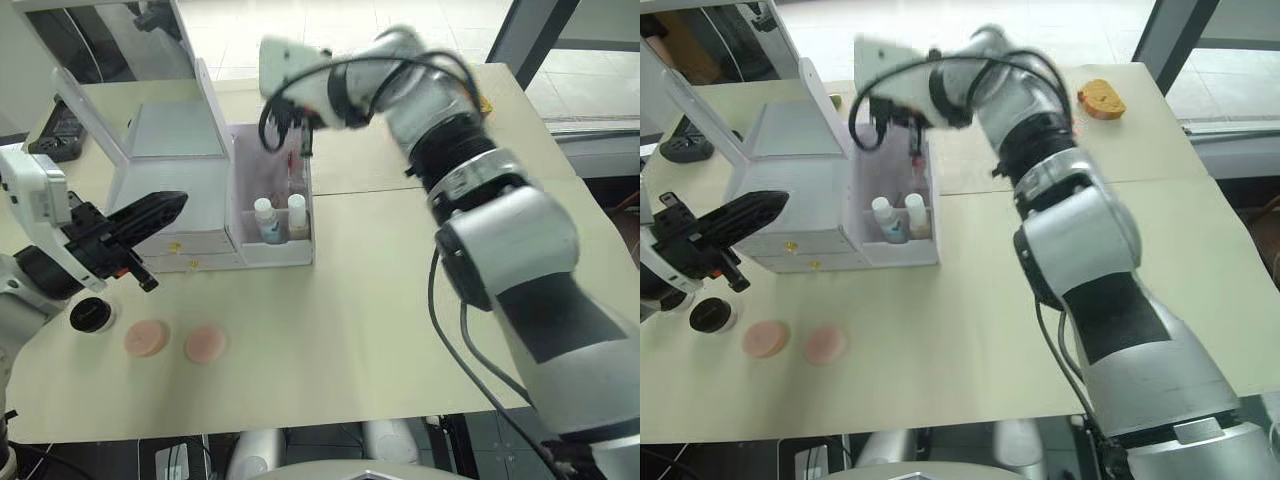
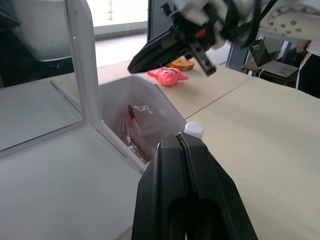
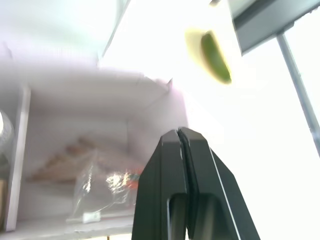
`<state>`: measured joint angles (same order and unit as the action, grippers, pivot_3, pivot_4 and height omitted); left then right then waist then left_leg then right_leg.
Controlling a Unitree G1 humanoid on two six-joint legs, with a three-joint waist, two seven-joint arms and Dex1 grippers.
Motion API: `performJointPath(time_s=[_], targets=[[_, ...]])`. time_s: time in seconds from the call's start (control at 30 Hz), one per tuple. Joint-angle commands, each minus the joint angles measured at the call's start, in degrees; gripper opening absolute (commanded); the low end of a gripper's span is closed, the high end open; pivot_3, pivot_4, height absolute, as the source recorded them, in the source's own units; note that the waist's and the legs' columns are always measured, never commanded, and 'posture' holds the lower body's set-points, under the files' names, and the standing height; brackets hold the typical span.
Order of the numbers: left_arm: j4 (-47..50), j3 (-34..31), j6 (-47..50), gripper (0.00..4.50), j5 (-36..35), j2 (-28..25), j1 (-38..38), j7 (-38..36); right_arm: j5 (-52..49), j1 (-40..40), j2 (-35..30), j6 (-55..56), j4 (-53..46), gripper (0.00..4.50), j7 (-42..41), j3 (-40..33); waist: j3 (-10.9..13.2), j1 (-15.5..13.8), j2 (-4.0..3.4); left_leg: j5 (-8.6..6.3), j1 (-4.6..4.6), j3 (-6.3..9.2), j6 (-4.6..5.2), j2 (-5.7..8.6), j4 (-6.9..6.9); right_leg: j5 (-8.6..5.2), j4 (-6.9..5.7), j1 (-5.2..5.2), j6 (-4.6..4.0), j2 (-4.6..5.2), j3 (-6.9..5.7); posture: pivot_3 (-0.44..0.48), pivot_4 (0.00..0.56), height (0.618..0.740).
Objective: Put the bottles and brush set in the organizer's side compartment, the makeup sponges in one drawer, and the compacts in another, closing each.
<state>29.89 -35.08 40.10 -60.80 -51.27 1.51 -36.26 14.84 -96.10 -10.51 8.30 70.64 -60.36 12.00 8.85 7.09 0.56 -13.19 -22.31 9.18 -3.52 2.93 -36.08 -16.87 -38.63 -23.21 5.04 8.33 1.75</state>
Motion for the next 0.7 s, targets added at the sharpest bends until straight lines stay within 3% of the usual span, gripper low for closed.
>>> performJointPath(time_s=[0.03, 0.13, 0.27, 0.4, 0.53, 0.7], targets=[[-3.2, -4.6, -1.1, 0.0, 0.6, -1.5, -0.4, -3.5, -5.1, 1.2, -5.5, 0.9, -5.2, 0.65, -8.2, -3.6, 0.0, 0.0, 0.0, -0.01, 0.02, 0.0, 0.01, 0.0, -0.01, 0.0, 0.01, 0.03, 0.0, 0.0, 0.0, 0.0, 0.15, 0.74], [-8.9, -9.0, -2.6, 0.61, 3.0, -2.2, -2.3, -7.2, -11.5, 7.0, -10.1, 0.0, -10.7, 1.63, -13.5, -8.1, 0.0, -0.1, 0.03, -0.02, 0.02, 0.0, 0.03, 0.01, -0.05, 0.0, 0.07, 0.09, 0.0, 0.01, -0.02, 0.0, 0.15, 0.74], [-16.6, -14.2, -7.6, 1.78, 9.4, -2.1, -6.4, -12.3, -16.4, 18.1, -17.9, -2.0, -19.5, 2.93, -11.9, -13.4, 0.0, -0.2, 0.02, -0.02, -0.01, -0.03, 0.04, 0.01, -0.07, 0.0, 0.09, 0.07, 0.0, 0.02, -0.02, 0.0, 0.15, 0.74], [-25.9, -19.5, -14.2, 3.1, 15.7, -1.8, -11.2, -16.9, -22.6, 34.1, -24.9, -6.6, -31.4, 4.34, -9.9, -20.2, 0.0, -0.4, 0.03, -0.04, -0.05, -0.07, 0.08, 0.03, -0.06, 0.0, 0.16, 0.06, 0.0, 0.05, -0.01, 0.0, 0.15, 0.74], [-36.0, -22.5, -22.1, 4.37, 21.3, -1.8, -12.9, -18.5, -28.1, 49.3, -30.9, -12.2, -38.8, 4.5, -7.8, -27.1, 0.0, -0.8, 0.01, -0.25, -0.02, -0.13, 0.45, 0.03, -0.02, 0.0, 0.52, 0.07, 0.0, 0.06, 0.0, 0.0, 0.15, 0.74], [-47.5, -24.2, -29.4, 4.47, 25.3, -2.8, -13.0, -19.6, -29.6, 61.6, -34.0, -10.7, -37.8, 4.5, -3.4, -31.7, 0.0, -1.3, 0.01, -0.34, 0.12, -0.27, 0.6, 0.03, -0.14, 0.0, 0.52, 0.21, 0.0, 0.06, 0.06, 0.0, 0.15, 0.74]])
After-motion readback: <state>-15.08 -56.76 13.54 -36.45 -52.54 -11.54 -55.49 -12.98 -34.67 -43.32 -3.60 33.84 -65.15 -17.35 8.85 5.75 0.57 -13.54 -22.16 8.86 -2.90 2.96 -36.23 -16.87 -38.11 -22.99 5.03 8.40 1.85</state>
